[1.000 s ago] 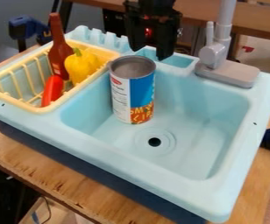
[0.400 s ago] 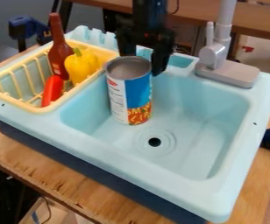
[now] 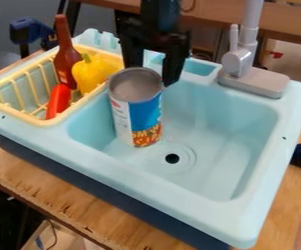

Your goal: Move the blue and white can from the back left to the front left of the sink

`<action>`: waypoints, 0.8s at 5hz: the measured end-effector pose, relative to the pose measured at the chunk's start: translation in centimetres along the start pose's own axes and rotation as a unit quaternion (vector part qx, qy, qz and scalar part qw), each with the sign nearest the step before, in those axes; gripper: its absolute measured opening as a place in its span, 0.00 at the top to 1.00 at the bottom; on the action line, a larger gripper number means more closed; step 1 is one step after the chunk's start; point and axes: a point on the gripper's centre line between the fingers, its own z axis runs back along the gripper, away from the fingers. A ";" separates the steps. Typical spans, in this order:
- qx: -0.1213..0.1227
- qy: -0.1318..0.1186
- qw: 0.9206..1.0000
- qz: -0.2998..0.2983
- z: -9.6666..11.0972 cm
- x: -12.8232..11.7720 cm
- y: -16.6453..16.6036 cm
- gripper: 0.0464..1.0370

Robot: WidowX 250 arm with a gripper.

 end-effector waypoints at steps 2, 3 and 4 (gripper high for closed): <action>-0.058 0.033 0.998 0.019 -2.1 -1.5 0.3 0.04; -0.065 0.046 0.996 0.029 -2.7 -1.9 0.2 0.04; -0.062 0.060 0.995 0.045 -2.6 -2.4 0.4 0.04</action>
